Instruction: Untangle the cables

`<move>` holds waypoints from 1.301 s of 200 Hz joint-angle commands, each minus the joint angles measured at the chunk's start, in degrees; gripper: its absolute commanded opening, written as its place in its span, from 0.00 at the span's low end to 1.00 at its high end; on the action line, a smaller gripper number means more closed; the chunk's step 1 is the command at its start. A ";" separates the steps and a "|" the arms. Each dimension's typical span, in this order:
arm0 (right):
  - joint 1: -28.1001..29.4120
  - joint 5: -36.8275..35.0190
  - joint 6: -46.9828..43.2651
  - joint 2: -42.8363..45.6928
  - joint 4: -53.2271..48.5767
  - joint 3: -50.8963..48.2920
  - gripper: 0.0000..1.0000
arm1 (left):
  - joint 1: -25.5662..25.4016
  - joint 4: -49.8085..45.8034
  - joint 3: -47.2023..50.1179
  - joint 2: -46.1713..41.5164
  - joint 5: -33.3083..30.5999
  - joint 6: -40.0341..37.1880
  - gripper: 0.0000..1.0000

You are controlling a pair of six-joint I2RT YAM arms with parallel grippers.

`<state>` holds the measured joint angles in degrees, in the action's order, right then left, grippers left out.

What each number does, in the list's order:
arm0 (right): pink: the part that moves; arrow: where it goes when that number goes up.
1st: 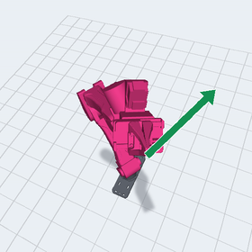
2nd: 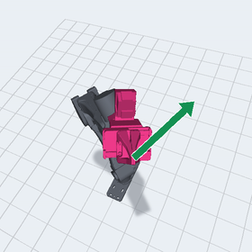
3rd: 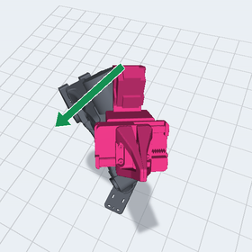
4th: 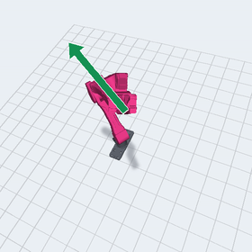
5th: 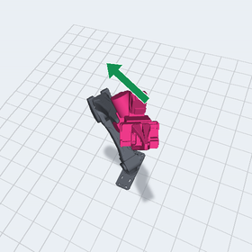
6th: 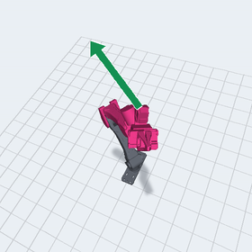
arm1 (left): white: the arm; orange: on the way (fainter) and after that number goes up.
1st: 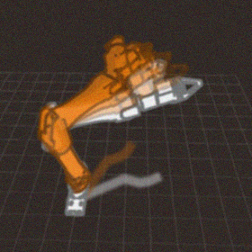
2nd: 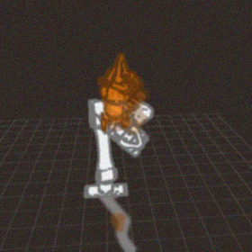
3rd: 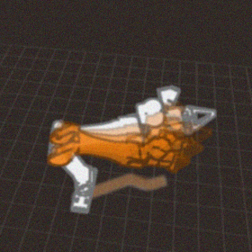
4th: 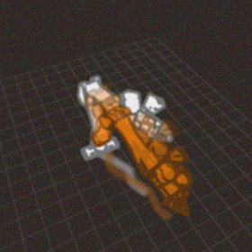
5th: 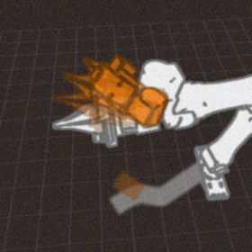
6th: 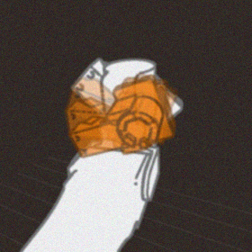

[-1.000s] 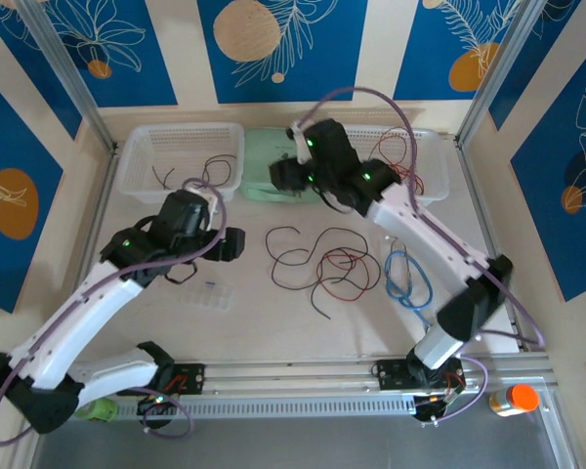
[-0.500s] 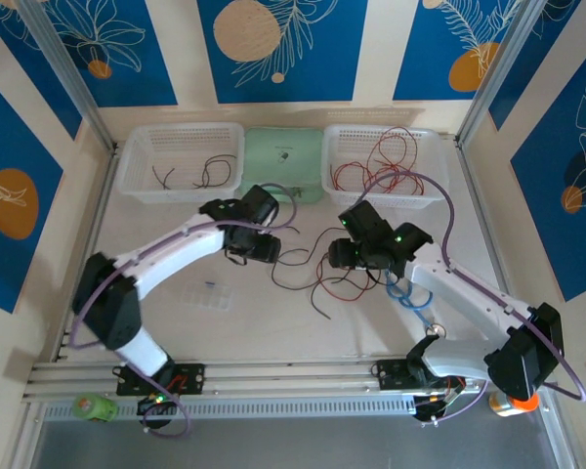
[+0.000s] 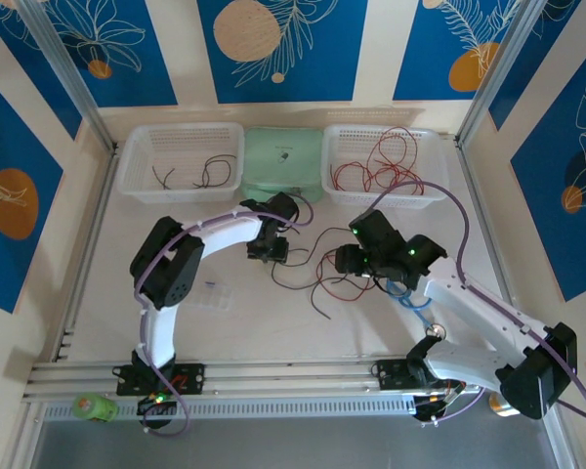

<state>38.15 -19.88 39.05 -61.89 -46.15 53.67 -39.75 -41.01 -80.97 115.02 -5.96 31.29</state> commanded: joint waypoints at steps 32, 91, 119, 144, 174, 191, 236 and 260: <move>-2.17 2.21 0.24 4.44 -0.62 -2.38 0.56 | 0.90 2.85 -0.57 0.07 -3.33 2.83 0.51; -4.03 4.42 0.07 6.24 0.18 -3.96 0.55 | 1.37 3.44 -0.78 0.69 -2.48 3.32 0.42; -4.40 4.85 0.15 6.49 0.14 -4.53 0.55 | 1.60 3.57 -0.73 1.33 -2.57 3.25 0.34; -4.66 4.89 0.15 6.78 0.00 -4.56 0.55 | 1.61 3.95 -0.33 0.51 -2.56 3.26 0.32; -4.84 5.28 0.14 6.95 0.35 -4.57 0.55 | 1.72 3.66 -0.50 -0.32 -3.51 2.91 0.30; -4.87 5.63 0.24 6.90 0.53 -4.64 0.55 | 1.95 3.49 -0.51 0.00 -3.88 2.75 0.28; -5.02 5.88 0.34 7.04 0.51 -5.16 0.55 | 2.39 3.29 0.20 0.60 -5.95 2.77 0.27; -5.10 6.02 0.42 7.04 0.67 -5.21 0.55 | 2.58 3.72 0.20 1.90 -5.05 2.56 0.26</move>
<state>33.32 -15.00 39.05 -55.92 -45.67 48.99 -37.87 -36.84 -81.14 115.28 -10.24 34.20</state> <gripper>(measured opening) 0.548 0.268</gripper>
